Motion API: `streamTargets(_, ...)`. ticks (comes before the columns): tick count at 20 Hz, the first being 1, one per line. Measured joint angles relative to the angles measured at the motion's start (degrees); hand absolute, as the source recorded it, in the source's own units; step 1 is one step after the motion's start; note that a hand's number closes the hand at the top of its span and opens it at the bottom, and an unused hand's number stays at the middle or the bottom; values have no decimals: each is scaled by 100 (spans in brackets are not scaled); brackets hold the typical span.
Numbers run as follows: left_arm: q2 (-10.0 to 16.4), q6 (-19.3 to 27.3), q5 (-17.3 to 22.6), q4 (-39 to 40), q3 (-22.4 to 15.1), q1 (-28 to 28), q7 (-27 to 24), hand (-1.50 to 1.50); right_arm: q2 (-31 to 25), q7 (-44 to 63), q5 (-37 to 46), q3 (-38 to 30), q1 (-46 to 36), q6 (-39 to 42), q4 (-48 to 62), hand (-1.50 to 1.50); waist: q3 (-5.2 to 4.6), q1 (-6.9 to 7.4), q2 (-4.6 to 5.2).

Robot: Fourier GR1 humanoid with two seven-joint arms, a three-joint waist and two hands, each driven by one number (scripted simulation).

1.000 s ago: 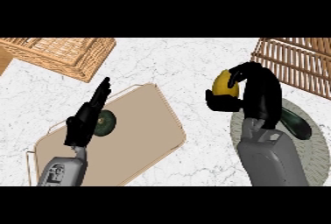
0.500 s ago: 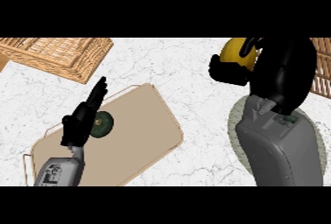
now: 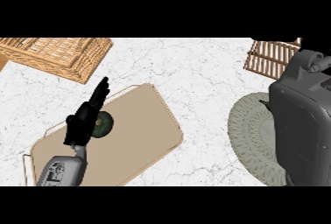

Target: Pick the lemon from the placemat and place it in the tiered shelf

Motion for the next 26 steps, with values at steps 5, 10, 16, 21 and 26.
streamTargets(5,-2,-19,0,-82,-7,2,84,0,-354,-166,-16,-452,-334,87,334,150,2,6,5)
streamTargets(10,3,-24,2,55,43,-95,37,0,-771,-313,1,-785,-713,103,776,150,1,8,10)
streamTargets(16,-65,38,-62,10,-7,-64,45,0,-1286,-616,-114,-1038,-812,0,1186,150,2,10,10)
streamTargets(21,-50,-10,-51,-110,-23,-66,138,0,-1678,-1049,-79,-1102,-801,-360,1857,150,4,30,17)
streamTargets(26,-19,-64,-26,-61,5,100,-46,0,-1932,-1319,5,-1125,-823,-761,2480,150,1,48,21)
